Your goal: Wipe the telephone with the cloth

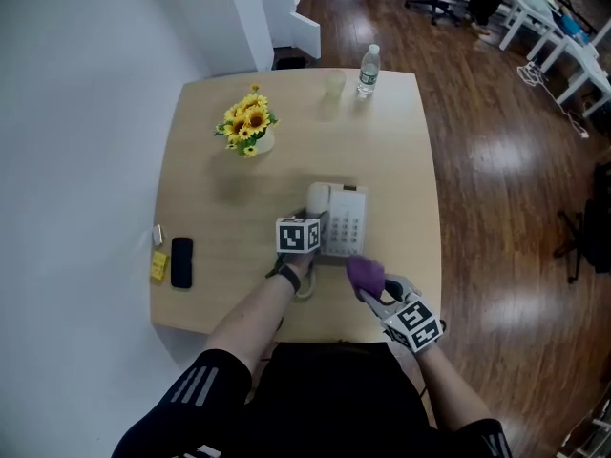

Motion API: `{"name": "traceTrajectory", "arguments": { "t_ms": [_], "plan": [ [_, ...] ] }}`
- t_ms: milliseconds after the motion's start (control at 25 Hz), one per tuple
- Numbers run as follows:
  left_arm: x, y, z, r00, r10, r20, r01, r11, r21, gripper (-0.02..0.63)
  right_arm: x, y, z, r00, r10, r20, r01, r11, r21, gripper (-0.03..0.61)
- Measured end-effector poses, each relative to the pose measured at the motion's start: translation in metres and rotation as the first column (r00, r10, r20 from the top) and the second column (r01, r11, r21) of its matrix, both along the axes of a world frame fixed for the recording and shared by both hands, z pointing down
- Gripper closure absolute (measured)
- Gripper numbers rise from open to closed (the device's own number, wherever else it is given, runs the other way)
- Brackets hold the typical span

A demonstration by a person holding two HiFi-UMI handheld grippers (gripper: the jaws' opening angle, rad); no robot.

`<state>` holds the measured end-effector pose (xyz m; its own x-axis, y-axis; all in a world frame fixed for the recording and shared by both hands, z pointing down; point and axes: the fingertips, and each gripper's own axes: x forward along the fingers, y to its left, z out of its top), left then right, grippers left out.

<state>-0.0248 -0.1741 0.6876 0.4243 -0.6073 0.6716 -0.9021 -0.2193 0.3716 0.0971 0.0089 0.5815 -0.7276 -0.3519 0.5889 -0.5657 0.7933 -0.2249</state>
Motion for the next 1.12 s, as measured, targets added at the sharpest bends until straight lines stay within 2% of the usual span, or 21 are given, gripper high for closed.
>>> {"name": "traceTrajectory", "arguments": {
  "t_ms": [280, 440, 640, 840, 960, 1120],
  "plan": [
    [0.005, -0.013, 0.023, 0.997, -0.032, 0.068, 0.037, 0.997, -0.069, 0.396, 0.019, 0.001, 0.001, 0.999, 0.040, 0.006, -0.039, 0.999, -0.015, 0.446],
    [0.006, -0.016, 0.024, 0.993, -0.036, 0.116, 0.042, 0.998, -0.053, 0.390, 0.023, 0.001, 0.001, 0.998, 0.054, 0.019, -0.053, 0.998, -0.032, 0.446],
    [0.012, -0.013, 0.026, 0.986, 0.004, 0.167, 0.005, 0.999, -0.052, 0.360, 0.020, 0.002, 0.002, 0.998, 0.051, 0.023, -0.050, 0.998, -0.036, 0.446],
    [0.013, -0.014, 0.024, 0.987, 0.024, 0.161, -0.015, 0.998, -0.055, 0.360, 0.014, 0.001, -0.003, 0.999, 0.044, 0.030, -0.043, 0.999, -0.026, 0.446],
    [0.015, -0.014, 0.017, 0.988, 0.060, 0.144, -0.056, 0.998, -0.034, 0.355, 0.012, -0.003, -0.010, 0.998, 0.049, 0.047, -0.049, 0.999, -0.019, 0.446],
    [0.005, -0.006, -0.017, 0.985, 0.111, 0.130, -0.120, 0.991, 0.063, 0.353, 0.007, -0.011, -0.026, 0.991, 0.073, 0.110, -0.071, 0.997, -0.022, 0.445]
  ]
}}
